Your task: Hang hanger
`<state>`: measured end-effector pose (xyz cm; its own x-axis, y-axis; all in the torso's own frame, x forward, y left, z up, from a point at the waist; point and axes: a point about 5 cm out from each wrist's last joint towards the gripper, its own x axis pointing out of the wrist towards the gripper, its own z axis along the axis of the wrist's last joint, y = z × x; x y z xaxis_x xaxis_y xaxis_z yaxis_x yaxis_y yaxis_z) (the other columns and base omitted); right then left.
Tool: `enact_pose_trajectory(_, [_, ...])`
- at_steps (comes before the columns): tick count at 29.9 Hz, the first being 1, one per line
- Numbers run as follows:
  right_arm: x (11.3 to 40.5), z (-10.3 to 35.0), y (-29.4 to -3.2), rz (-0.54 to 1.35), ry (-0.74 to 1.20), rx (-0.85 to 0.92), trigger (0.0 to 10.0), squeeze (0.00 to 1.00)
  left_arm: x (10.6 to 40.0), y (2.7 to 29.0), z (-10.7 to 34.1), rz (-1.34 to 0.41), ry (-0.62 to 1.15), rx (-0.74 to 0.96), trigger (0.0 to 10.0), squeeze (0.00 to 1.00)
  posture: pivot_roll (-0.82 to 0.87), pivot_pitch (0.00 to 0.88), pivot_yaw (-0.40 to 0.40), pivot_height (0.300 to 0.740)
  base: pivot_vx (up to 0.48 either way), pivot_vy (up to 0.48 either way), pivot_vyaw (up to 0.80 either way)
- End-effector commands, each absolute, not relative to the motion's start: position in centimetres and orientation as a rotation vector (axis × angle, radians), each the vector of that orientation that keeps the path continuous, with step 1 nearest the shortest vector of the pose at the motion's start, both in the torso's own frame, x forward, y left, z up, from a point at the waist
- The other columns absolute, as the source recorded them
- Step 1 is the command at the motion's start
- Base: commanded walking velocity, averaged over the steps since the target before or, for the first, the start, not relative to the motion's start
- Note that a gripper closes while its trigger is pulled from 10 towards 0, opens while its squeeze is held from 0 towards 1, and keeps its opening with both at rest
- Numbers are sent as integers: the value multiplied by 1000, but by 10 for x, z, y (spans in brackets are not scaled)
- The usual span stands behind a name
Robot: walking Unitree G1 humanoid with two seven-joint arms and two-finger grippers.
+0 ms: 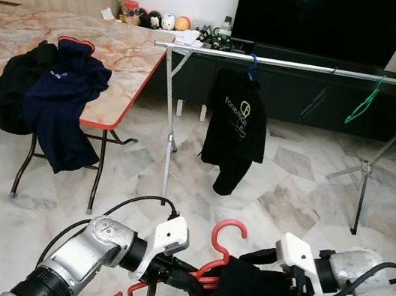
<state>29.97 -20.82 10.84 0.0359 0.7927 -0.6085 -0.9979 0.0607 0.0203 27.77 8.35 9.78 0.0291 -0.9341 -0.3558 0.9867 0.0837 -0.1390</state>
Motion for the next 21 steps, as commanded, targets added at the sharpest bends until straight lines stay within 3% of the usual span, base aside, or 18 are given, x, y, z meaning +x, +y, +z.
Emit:
enact_pose_trajectory(1, [303,111,-206,1459,534,-504,0,0,281,80,107,-1511,342,180,10000,0,-33,11,-20,740,0,0,0])
enact_pose_trajectory(21, [304,113,-203,1535,540,-489,0,0,281,81,101,-1547,370,291,10000,0,-38,0,-21,740,0,0,0])
